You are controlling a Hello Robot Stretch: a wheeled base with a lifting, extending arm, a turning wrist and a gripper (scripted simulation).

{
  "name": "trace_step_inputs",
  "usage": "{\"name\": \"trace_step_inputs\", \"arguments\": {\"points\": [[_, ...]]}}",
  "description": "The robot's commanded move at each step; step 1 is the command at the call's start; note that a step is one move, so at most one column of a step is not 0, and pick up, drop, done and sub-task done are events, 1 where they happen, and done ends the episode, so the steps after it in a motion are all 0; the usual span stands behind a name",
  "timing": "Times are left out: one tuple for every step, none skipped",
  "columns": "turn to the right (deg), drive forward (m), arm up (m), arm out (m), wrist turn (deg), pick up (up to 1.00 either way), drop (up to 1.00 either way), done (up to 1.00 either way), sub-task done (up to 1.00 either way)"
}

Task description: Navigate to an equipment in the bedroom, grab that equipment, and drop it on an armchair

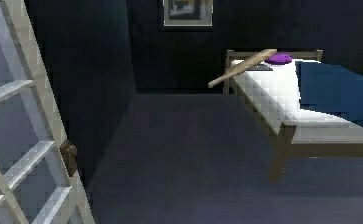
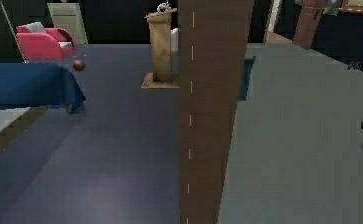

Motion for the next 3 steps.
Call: {"name": "trace_step_inputs", "arguments": {"points": [[0.0, 0.15, 0.00, 0.00, 0.0, 0.00, 0.00, 0.00, 0.00], [45.0, 0.00, 0.00, 0.00, 0.0, 0.00, 0.00, 0.00, 0.00], [30.0, 0.00, 0.00, 0.00, 0.0, 0.00, 0.00, 0.00, 0.00]]}}
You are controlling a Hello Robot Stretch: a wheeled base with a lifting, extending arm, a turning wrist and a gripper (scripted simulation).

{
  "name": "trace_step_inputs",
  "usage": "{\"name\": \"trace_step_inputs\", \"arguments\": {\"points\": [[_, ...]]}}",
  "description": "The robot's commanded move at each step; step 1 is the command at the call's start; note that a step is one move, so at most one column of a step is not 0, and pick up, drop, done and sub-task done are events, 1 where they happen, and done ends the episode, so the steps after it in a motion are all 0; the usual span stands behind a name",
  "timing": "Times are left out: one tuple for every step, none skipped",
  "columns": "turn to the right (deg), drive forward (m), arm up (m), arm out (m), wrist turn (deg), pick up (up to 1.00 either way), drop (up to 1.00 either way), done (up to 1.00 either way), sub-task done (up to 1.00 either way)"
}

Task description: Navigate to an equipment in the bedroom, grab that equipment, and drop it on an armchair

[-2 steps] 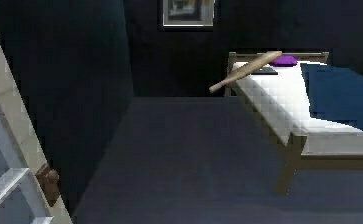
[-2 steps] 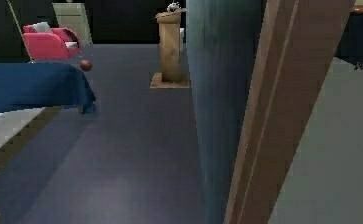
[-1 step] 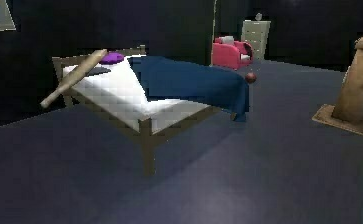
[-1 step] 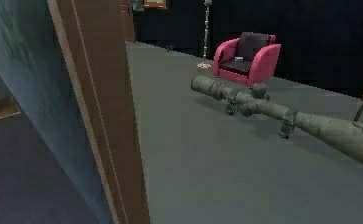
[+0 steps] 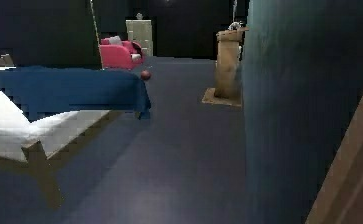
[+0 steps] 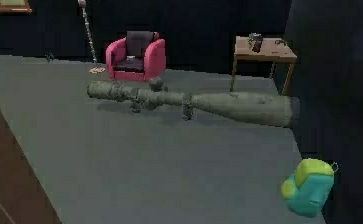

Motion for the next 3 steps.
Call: {"name": "trace_step_inputs", "arguments": {"points": [[0.0, 1.00, 0.00, 0.00, 0.0, 0.00, 0.00, 0.00, 0.00], [0.0, 1.00, 0.00, 0.00, 0.0, 0.00, 0.00, 0.00, 0.00], [3.0, 0.00, 0.00, 0.00, 0.0, 0.00, 0.00, 0.00, 0.00]]}}
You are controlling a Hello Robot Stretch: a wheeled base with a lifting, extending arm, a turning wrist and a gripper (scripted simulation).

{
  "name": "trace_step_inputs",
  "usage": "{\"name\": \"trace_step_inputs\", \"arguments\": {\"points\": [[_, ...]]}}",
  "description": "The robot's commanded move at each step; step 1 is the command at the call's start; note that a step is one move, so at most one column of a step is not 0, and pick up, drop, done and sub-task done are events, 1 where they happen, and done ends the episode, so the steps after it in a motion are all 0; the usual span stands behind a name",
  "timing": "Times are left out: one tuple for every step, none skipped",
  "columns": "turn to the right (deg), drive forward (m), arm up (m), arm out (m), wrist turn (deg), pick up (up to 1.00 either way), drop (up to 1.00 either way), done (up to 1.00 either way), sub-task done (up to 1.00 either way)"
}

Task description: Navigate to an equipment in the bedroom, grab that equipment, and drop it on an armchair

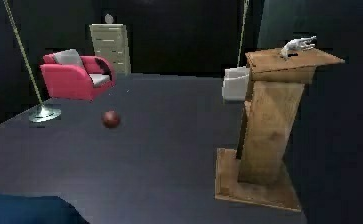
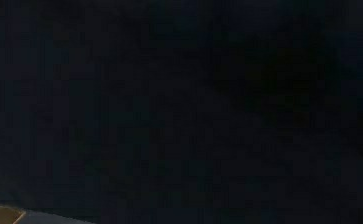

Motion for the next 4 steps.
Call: {"name": "trace_step_inputs", "arguments": {"points": [[0.0, 0.60, 0.00, 0.00, 0.0, 0.00, 0.00, 0.00, 0.00], [-9.0, 0.00, 0.00, 0.00, 0.0, 0.00, 0.00, 0.00, 0.00], [0.0, 1.00, 0.00, 0.00, 0.0, 0.00, 0.00, 0.00, 0.00], [-3.0, 0.00, 0.00, 0.00, 0.0, 0.00, 0.00, 0.00, 0.00]]}}
